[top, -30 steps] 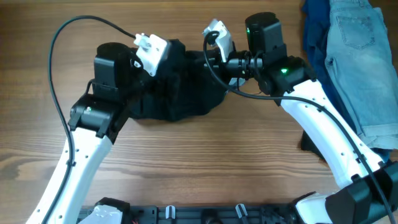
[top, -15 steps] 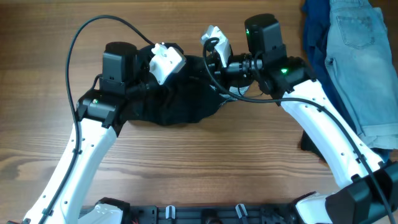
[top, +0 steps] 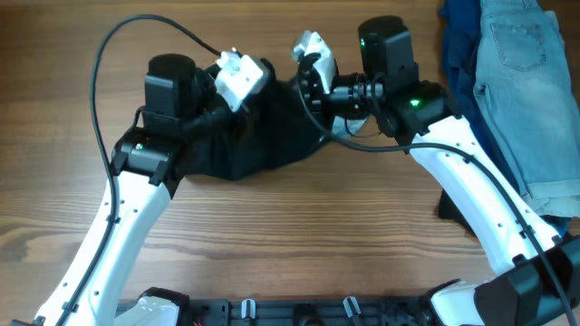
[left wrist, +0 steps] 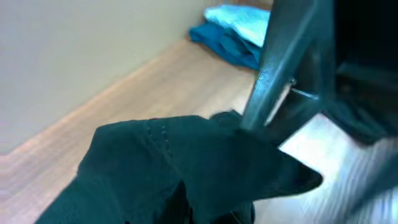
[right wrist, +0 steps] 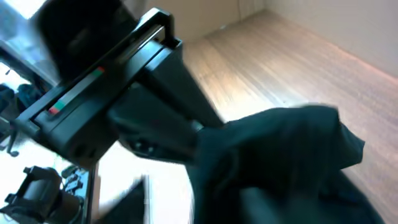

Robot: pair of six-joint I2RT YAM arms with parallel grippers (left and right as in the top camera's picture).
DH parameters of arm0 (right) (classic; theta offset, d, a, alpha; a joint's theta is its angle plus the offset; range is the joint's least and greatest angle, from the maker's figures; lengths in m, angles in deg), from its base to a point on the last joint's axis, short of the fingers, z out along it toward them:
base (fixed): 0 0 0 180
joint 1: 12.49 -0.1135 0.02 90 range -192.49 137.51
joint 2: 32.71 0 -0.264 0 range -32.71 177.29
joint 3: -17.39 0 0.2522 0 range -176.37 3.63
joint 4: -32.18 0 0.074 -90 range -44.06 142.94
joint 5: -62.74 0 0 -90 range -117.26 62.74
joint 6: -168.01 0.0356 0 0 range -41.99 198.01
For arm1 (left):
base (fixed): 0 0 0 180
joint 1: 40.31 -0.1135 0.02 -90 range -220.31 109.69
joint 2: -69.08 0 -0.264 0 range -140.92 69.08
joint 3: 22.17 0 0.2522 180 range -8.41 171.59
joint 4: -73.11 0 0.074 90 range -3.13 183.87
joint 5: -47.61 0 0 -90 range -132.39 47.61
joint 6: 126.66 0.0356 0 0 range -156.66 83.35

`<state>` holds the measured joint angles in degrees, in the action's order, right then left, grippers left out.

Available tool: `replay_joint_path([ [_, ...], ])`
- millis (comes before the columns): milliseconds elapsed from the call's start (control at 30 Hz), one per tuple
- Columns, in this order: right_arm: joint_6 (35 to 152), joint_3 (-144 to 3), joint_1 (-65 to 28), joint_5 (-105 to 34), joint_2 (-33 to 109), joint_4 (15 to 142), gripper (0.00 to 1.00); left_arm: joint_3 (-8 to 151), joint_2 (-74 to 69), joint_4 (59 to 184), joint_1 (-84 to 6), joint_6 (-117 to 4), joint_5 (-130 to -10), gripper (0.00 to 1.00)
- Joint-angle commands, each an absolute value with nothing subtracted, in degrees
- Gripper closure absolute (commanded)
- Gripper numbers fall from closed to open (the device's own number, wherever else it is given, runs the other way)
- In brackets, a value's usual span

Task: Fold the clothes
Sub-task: 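Hold the waistband with both grippers and stretch it apart, lifting the shorts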

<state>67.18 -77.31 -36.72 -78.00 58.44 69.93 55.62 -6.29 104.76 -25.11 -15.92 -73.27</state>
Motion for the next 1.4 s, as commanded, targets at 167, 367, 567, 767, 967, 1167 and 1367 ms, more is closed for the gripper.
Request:
replay_joint_path([
  [167, 75.18, -78.65, -29.11, -68.62, 57.61, 64.68, 0.01, 56.45, -6.23, 99.75, -25.48, -30.35, -54.67, 0.96],
  [367, 77.01, -78.41, -23.41, -58.06, 58.31, 70.46, 0.0, 56.5, -4.41, 97.31, -25.48, -31.62, -50.34, 0.96],
  [567, 83.44, -78.38, -20.54, -52.9, 64.84, 71.77, 0.0, 56.5, -1.35, 96.02, -25.48, -32.91, -49.97, 0.96],
  [767, 88.57, -78.38, -20.22, -52.25, 74.51, 70.98, 0.09, 56.5, 1.03, 97.02, -25.48, -32.91, -47.34, 0.96],
  [967, 90.5, -78.38, -19.47, -52.31, 81.0, 67.55, 0.16, 56.5, 1.16, 98.25, -25.48, -32.88, -46.34, 0.96],
  [1167, 93.19, -78.38, -19.47, -52.51, 85.21, 65.43, 0.27, 56.5, 1.16, 98.2, -25.48, -32.88, -46.34, 0.96],
  [1367, 93.16, -78.38, -19.5, -55.62, 87.84, 65.25, 0.63, 56.5, 1.16, 98.01, -25.48, -32.91, -45.92, 0.96],
])
